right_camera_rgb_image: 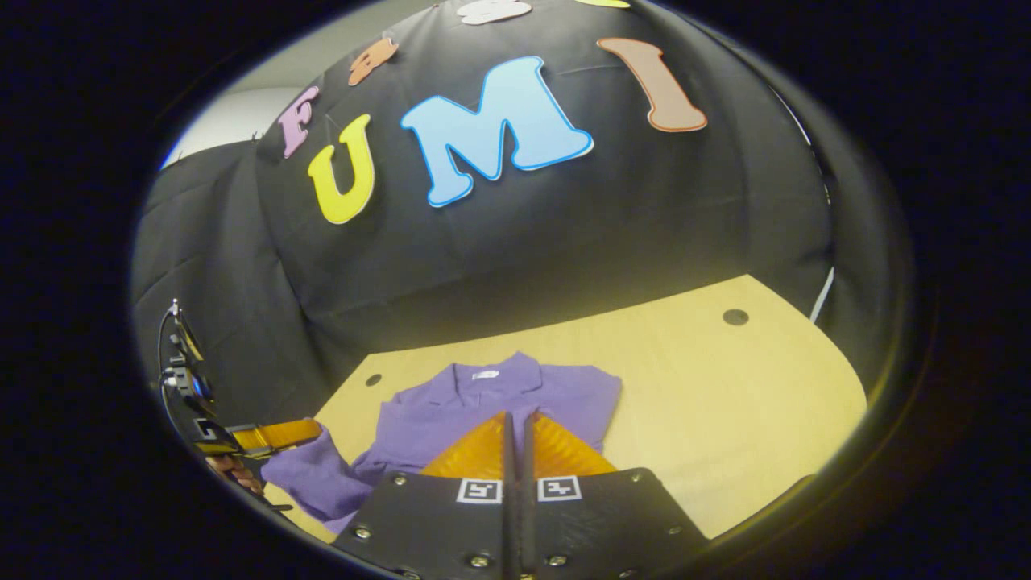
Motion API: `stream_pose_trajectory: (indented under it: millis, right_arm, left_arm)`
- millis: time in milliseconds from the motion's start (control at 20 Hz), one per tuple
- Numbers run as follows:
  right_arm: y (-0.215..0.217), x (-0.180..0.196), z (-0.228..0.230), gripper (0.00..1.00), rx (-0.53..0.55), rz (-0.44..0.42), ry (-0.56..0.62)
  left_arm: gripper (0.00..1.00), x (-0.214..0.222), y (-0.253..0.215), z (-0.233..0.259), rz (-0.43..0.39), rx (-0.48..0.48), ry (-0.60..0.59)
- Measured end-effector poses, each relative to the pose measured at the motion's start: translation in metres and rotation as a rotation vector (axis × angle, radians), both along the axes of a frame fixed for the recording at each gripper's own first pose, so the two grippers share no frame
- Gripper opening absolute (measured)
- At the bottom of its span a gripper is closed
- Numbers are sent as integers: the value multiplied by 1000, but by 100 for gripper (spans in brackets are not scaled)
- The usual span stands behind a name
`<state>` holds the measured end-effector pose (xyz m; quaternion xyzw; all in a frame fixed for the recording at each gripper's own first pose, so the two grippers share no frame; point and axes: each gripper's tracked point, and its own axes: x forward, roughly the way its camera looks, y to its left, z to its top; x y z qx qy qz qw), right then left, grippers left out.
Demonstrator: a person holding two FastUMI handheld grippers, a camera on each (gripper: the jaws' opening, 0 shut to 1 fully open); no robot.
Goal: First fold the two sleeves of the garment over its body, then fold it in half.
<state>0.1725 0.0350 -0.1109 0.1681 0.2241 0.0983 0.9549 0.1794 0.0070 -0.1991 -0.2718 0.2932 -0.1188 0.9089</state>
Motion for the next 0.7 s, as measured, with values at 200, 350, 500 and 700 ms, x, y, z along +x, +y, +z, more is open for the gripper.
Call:
stream_pose_trajectory:
  millis: [200,350,500,700]
  right_arm:
    - [-7,51,1,1,-2,10,-29]
    - [-11,89,-6,1,-1,12,-31]
    - [-18,125,-16,1,-2,7,-22]
    - [-26,166,-38,1,-1,-5,13]
  left_arm:
    - [6,64,1,4,52,31,-59]
    - [6,104,-1,-1,60,76,-72]
    - [6,135,-1,-14,75,123,-76]
    - [6,164,10,-37,117,160,-51]
